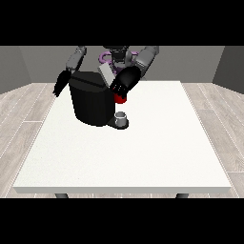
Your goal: Insert the coffee pod into the coffee machine and close the lid
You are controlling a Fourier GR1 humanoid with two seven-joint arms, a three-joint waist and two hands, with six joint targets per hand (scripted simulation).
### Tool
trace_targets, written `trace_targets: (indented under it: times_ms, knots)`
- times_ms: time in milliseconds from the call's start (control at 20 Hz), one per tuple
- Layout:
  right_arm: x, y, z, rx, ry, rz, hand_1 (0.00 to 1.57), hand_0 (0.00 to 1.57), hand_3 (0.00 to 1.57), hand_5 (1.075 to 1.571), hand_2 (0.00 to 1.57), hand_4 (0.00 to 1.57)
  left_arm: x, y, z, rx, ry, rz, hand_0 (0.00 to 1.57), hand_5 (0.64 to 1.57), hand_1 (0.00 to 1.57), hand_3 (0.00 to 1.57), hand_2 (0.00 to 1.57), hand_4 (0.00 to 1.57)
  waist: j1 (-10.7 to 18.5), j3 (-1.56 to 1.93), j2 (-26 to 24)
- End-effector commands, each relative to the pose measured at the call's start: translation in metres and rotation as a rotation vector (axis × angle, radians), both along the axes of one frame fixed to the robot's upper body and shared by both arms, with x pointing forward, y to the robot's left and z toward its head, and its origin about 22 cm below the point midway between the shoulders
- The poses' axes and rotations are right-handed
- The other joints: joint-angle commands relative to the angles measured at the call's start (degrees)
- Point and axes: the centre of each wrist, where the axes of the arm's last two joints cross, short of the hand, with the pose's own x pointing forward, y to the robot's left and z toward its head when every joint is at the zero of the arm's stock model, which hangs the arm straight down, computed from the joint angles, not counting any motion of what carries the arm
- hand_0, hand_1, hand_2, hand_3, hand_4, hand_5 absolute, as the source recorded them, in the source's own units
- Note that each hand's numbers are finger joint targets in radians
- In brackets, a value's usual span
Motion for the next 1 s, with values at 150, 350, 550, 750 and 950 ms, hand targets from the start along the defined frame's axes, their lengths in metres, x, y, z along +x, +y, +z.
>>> trace_targets:
  times_ms: [150,350,550,750,950]
  knots:
    - [0.002,0.001,0.006,-0.018,0.010,-0.013,0.00,0.00,0.00,1.571,0.00,0.07,0.000,0.004,-0.005,0.039,-0.060,-0.022,1.22,1.571,1.22,0.89,1.17,0.00,0.64,-0.06,-0.02]
    - [-0.001,0.003,-0.002,-0.025,0.020,-0.012,0.00,0.00,0.00,1.571,0.00,0.22,-0.002,0.007,0.004,0.067,-0.080,-0.001,1.00,1.571,1.00,0.72,1.02,0.00,-0.14,-0.05,0.93]
    - [-0.004,0.005,-0.004,-0.021,0.010,-0.005,0.00,0.00,0.00,1.571,0.00,0.16,-0.005,0.024,0.011,0.113,-0.124,0.018,0.51,1.571,0.51,0.60,0.78,0.00,-0.45,-0.05,1.73]
    - [0.008,0.000,0.013,-0.048,-0.034,-0.011,0.00,0.00,0.00,1.571,0.00,0.21,-0.009,0.023,0.034,0.121,-0.164,0.031,0.00,1.571,0.00,0.49,0.62,0.00,-0.10,-0.04,3.62]
    - [0.001,0.002,0.001,-0.032,-0.029,-0.028,0.00,0.00,0.00,1.571,0.00,0.15,-0.007,0.033,0.011,0.111,-0.160,0.020,0.00,1.571,0.00,0.44,0.53,0.00,1.04,-0.05,3.23]
